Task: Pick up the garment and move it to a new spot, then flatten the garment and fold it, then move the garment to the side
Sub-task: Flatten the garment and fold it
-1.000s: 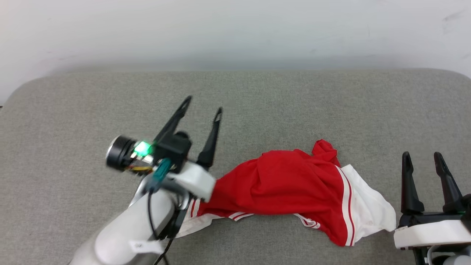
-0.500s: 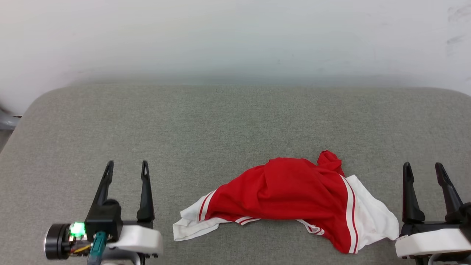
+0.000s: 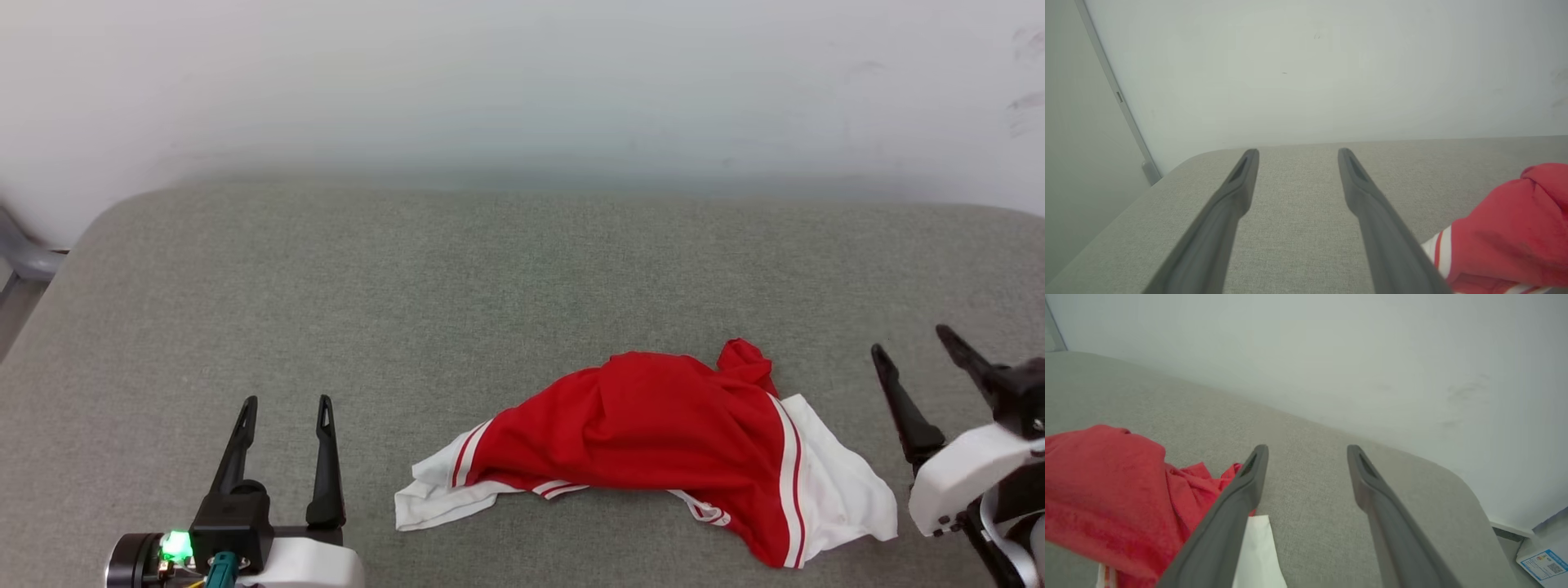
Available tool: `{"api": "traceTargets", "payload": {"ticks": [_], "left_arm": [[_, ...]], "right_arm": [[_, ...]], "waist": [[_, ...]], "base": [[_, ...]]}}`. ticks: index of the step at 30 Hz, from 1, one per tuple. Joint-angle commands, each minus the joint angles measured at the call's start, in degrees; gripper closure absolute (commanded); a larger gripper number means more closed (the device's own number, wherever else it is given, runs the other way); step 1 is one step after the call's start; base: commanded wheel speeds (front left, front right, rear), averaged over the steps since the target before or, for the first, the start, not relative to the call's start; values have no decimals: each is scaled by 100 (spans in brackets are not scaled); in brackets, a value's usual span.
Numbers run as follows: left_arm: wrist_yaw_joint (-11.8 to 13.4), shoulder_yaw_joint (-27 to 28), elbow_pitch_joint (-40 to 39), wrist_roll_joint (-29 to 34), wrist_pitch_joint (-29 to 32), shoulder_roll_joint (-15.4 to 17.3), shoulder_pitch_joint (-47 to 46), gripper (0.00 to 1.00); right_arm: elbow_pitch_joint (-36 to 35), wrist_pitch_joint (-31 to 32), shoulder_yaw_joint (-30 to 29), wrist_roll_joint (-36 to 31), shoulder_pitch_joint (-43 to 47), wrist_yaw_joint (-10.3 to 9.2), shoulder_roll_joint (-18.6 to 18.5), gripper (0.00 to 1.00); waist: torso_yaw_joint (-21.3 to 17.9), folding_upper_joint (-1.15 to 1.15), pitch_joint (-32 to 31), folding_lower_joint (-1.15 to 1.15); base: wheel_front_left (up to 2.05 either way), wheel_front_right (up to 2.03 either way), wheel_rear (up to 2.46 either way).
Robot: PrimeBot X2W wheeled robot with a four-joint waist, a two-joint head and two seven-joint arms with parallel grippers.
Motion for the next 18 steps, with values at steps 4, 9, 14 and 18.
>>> {"api": "traceTargets", "payload": {"ticks": [4,9,14,18], "left_arm": [[-233,190,40,206,-14,-196,-35,0],[-439,345,47,406,-15,-415,-161,0],[-612,477,47,582,-14,-609,-302,0],[-719,530,24,709,-15,-756,-405,0]], "right_arm": [[-3,1470,883,1065,-250,-6,-966,0],[-88,2895,1652,2035,-334,-7,-1846,0],[-56,3763,2196,2476,-468,-7,-2325,0],[160,4055,2478,2622,-643,-7,-2427,0]], "waist": [[32,0,157,0],[114,0,390,0],[242,0,689,0],[359,0,929,0]], "base": [[0,0,0],[0,0,0],[0,0,0],[0,0,0]]}}
